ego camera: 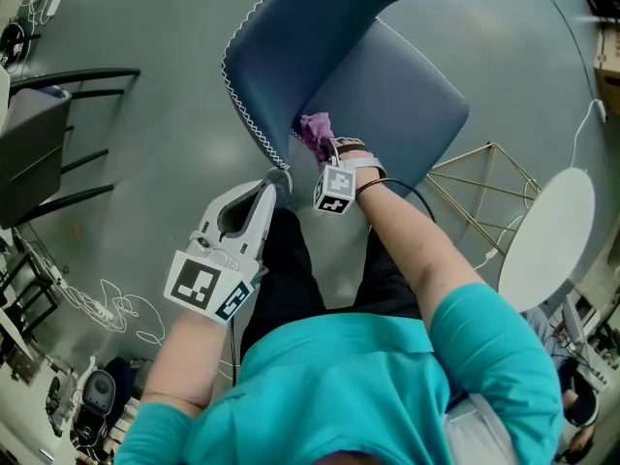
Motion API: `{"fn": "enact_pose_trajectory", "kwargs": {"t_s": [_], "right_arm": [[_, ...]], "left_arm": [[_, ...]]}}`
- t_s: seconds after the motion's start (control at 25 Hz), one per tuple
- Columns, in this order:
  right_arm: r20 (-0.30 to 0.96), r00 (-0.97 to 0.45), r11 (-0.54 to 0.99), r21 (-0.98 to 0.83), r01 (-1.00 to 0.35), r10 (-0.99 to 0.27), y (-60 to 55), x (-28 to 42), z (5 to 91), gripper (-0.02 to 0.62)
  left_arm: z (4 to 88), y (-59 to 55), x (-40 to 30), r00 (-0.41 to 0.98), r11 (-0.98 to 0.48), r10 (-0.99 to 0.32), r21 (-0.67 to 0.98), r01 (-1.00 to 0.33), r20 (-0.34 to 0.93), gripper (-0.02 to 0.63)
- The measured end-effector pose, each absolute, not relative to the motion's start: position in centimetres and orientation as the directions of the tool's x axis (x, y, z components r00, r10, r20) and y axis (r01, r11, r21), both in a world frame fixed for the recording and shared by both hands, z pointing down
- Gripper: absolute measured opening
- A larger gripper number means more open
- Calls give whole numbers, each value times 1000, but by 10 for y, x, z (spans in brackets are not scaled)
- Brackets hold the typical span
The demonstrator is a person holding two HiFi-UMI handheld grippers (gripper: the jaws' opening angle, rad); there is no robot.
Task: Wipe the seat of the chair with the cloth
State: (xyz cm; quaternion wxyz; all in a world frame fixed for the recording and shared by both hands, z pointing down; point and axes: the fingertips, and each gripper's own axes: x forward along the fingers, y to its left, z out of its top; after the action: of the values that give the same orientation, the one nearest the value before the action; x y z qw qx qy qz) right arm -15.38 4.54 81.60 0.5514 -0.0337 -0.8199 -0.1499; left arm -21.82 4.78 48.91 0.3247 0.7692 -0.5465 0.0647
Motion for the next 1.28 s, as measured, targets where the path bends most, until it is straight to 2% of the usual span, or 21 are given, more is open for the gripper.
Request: {"fn": "enact_pose_trajectory", "kwargs": {"t_s": [1.28], "right_arm": [[927, -370, 969, 148, 200, -66, 69, -79, 819, 52]], "left_arm": [[483, 21, -159, 465, -280, -764, 419, -863, 447, 3]]}}
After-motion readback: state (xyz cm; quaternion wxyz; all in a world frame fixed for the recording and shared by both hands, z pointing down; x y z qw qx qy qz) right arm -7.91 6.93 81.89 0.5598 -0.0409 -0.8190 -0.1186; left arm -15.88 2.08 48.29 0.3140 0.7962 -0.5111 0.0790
